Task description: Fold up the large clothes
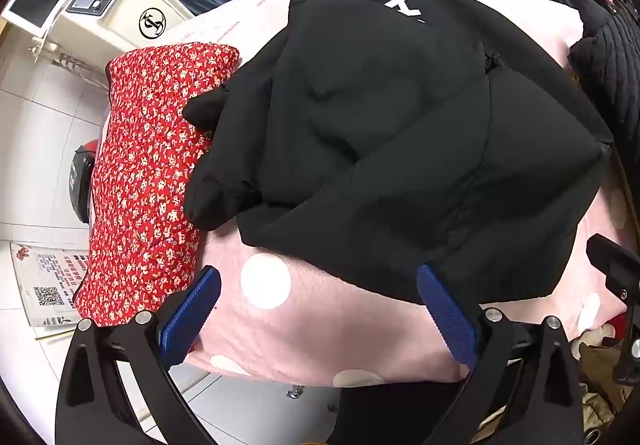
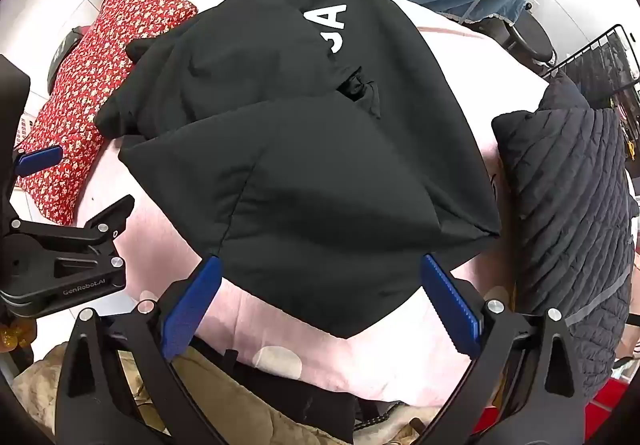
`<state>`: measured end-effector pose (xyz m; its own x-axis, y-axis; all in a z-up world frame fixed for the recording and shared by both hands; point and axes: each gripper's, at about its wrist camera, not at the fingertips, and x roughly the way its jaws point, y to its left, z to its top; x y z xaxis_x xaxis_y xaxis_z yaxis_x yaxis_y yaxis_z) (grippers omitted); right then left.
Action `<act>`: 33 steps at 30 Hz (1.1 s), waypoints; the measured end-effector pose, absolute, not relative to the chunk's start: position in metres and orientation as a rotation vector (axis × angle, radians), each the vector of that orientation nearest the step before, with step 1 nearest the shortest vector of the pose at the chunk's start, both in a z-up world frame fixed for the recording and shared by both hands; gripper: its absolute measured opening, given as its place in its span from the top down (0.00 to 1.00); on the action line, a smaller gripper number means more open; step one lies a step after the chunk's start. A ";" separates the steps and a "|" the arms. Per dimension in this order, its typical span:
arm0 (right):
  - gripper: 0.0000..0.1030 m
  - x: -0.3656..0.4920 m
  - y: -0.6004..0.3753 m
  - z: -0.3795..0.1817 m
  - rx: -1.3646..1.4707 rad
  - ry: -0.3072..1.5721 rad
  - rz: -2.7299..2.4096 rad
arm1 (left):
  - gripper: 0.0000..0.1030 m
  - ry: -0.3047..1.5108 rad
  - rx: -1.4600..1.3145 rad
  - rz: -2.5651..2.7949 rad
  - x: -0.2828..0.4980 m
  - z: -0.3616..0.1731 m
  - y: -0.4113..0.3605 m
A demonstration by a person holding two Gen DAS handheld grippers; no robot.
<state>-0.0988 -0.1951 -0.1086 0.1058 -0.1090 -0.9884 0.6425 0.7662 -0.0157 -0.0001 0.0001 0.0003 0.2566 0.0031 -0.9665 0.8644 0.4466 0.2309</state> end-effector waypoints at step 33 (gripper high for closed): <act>0.05 -0.110 -0.193 -0.114 0.496 1.361 -0.586 | 0.06 1.168 0.960 -0.701 -0.005 0.000 0.006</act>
<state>-0.1102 -0.1931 -0.1140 0.1079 -0.1003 -0.9891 0.6490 0.7607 -0.0063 -0.0045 0.0059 0.0001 0.2683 0.0239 -0.9630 0.8609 0.4427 0.2508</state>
